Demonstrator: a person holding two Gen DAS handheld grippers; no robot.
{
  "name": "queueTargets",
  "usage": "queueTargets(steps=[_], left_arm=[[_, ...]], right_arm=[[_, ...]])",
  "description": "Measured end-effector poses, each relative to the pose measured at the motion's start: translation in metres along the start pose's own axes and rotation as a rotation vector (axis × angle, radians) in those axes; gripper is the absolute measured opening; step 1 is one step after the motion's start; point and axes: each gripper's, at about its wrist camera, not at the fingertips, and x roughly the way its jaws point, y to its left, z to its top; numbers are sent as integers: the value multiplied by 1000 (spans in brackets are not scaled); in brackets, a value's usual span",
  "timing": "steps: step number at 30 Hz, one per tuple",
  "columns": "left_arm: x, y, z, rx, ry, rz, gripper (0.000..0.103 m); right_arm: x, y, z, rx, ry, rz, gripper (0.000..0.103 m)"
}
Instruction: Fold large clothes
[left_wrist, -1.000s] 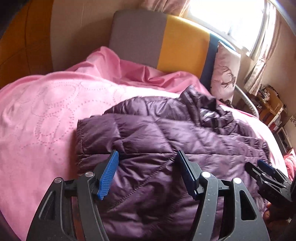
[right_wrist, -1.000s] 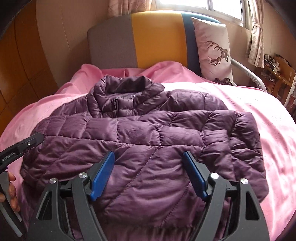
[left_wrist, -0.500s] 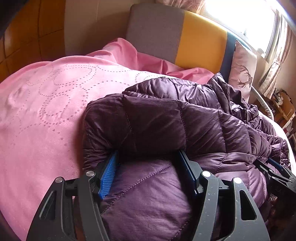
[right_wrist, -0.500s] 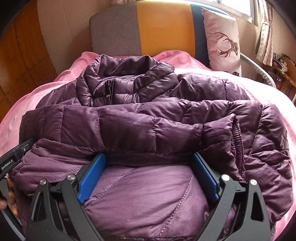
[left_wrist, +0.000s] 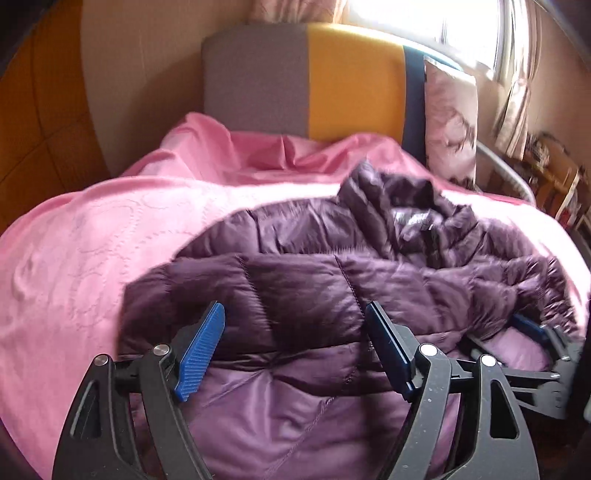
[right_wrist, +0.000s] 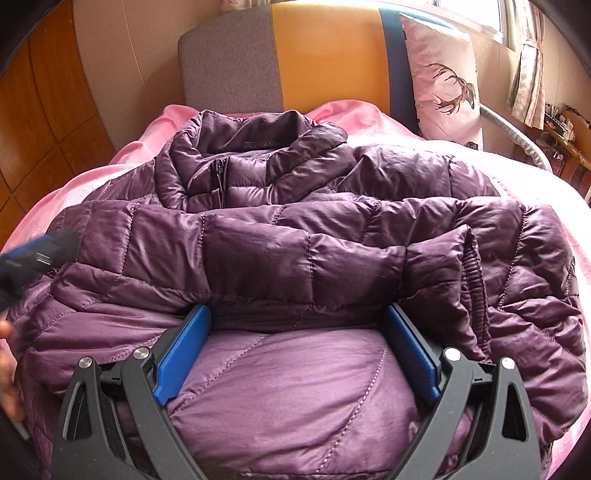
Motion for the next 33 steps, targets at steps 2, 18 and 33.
queueTargets(steps=[2,18,33], left_arm=[[16,9,-9,-46,14,-4,85],[-21,15,-32,-91,-17,-3,98],[-116,9,-99,-28,-90,-7,99]], right_arm=[[0,-1,0,4,-1,7,94],[0,0,0,-1,-4,6,95],[-54,-2,-9,67,-34,45,101]])
